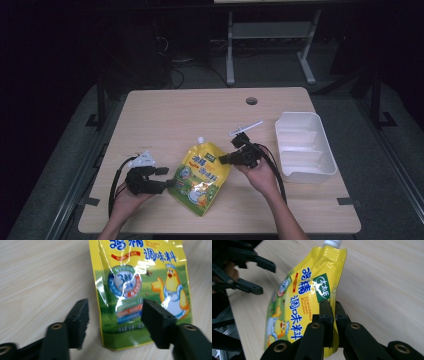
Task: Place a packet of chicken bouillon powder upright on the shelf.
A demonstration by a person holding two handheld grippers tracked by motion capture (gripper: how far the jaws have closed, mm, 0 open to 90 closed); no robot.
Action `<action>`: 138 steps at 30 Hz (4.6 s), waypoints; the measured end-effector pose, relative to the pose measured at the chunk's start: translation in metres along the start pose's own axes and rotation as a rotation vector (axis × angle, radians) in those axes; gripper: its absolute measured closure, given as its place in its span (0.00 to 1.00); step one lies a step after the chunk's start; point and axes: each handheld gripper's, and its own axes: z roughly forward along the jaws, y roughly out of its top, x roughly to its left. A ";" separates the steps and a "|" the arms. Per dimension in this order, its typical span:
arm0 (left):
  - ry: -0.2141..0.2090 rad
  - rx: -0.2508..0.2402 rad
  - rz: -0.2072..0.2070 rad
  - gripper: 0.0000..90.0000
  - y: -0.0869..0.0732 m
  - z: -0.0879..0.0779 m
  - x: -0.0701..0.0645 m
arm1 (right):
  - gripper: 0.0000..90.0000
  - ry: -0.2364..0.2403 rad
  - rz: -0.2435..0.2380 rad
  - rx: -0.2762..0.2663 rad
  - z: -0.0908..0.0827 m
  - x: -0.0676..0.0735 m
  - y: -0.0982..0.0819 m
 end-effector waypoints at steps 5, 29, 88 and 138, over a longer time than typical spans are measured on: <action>-0.034 -0.034 -0.019 0.33 0.000 -0.001 0.001 | 0.99 0.003 -0.067 -0.029 -0.013 0.021 0.011; -0.156 -0.082 -0.006 0.50 0.002 -0.005 0.001 | 0.99 0.056 -0.327 -0.060 -0.035 0.091 0.039; -0.091 -0.092 0.069 0.66 -0.001 -0.014 0.000 | 0.99 0.111 -0.267 -0.032 -0.058 0.045 0.024; 0.034 -0.077 -0.034 0.50 -0.027 -0.027 0.013 | 0.99 0.067 -0.166 -0.195 -0.207 -0.070 0.015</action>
